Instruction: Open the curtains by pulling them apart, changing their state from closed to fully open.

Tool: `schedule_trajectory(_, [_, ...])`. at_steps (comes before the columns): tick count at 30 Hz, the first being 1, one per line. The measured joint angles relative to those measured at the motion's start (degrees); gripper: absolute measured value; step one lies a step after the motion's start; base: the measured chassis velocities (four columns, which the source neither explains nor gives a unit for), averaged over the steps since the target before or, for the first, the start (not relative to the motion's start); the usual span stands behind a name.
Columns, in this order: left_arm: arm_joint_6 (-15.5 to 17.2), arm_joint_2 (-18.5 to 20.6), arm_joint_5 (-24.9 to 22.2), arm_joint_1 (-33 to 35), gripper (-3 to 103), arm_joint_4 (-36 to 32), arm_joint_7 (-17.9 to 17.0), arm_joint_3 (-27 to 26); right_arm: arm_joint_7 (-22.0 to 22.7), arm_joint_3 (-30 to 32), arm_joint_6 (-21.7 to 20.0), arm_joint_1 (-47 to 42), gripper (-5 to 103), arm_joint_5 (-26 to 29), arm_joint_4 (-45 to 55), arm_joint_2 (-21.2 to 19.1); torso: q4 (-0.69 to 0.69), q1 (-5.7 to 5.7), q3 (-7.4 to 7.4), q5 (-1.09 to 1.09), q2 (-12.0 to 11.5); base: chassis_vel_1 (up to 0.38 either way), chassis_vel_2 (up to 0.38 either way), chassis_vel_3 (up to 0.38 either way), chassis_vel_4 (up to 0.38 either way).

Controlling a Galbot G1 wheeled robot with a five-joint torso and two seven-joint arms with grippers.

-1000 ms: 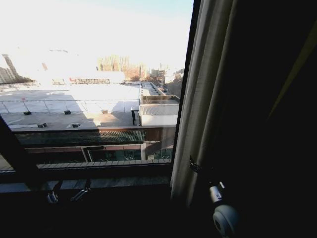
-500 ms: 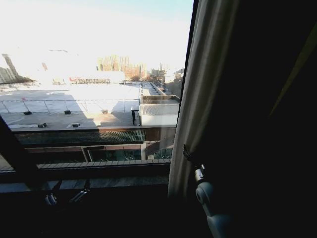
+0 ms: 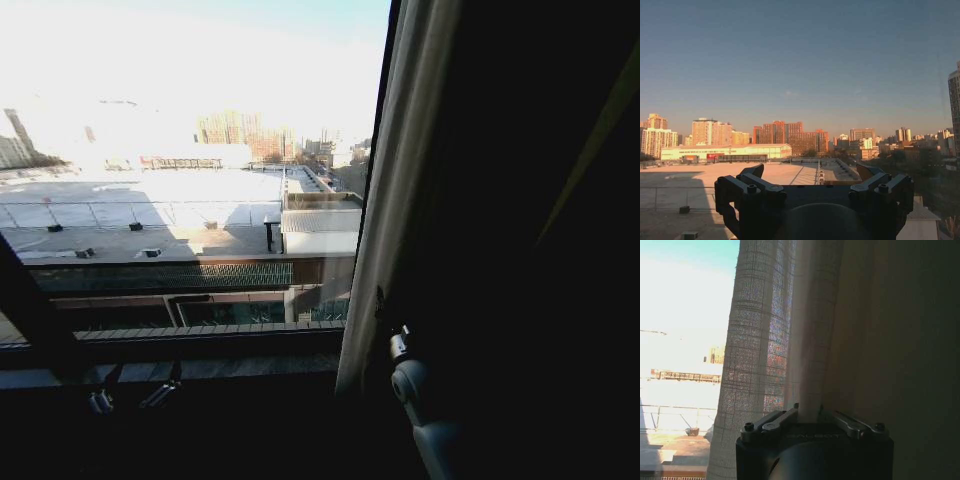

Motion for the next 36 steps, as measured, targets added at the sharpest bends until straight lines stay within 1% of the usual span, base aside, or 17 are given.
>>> schedule_trajectory(1, [0.0, 0.0, 0.0, 0.0, 100, 0.0, 0.0, 0.0, 0.0, -0.2, 0.0, 0.0, 2, 0.0, 0.1, -0.1, 0.00, 0.00, 0.00, 0.00, 0.0, 0.000, 0.000, 0.000, 0.000])
schedule_trajectory(7, [0.0, -0.1, 0.0, 0.0, 100, -0.2, 0.0, 0.0, 0.0, -1.0, -0.2, -0.6, 0, 0.0, 0.5, -0.2, 0.00, 0.00, 0.00, 0.00, 0.0, 0.000, 0.000, 0.000, 0.000])
schedule_trajectory(14, [-0.1, -0.3, 0.0, 0.0, 100, -0.3, 0.0, 0.1, -0.1, -1.1, -1.6, -1.0, 0, 0.5, 1.2, -0.4, 0.00, 0.00, 0.00, 0.00, 0.0, 0.000, 0.000, 0.000, 0.000])
schedule_trajectory(23, [-0.5, -0.3, 0.0, 0.1, 100, 0.0, 0.0, 0.1, -0.3, -1.1, -1.8, -1.1, 0, 0.6, 1.3, -0.5, 0.00, 0.00, 0.00, -0.01, 0.0, -0.023, -0.033, 0.021, 0.024])
schedule_trajectory(30, [-0.5, -0.2, 0.0, -0.3, 100, 0.2, 0.0, 0.3, -0.5, -1.1, -1.8, -0.7, 0, 0.8, 1.2, -0.7, 0.01, 0.00, 0.00, 0.00, 0.0, -0.158, -0.161, 0.169, 0.143])
schedule_trajectory(36, [-0.4, -0.1, 0.0, -0.5, 100, 0.4, 0.0, 0.4, -0.5, -1.1, -1.8, -0.5, 0, 0.8, 1.0, -0.7, 0.00, 0.00, 0.00, 0.01, 0.0, -0.282, -0.254, 0.264, 0.260])
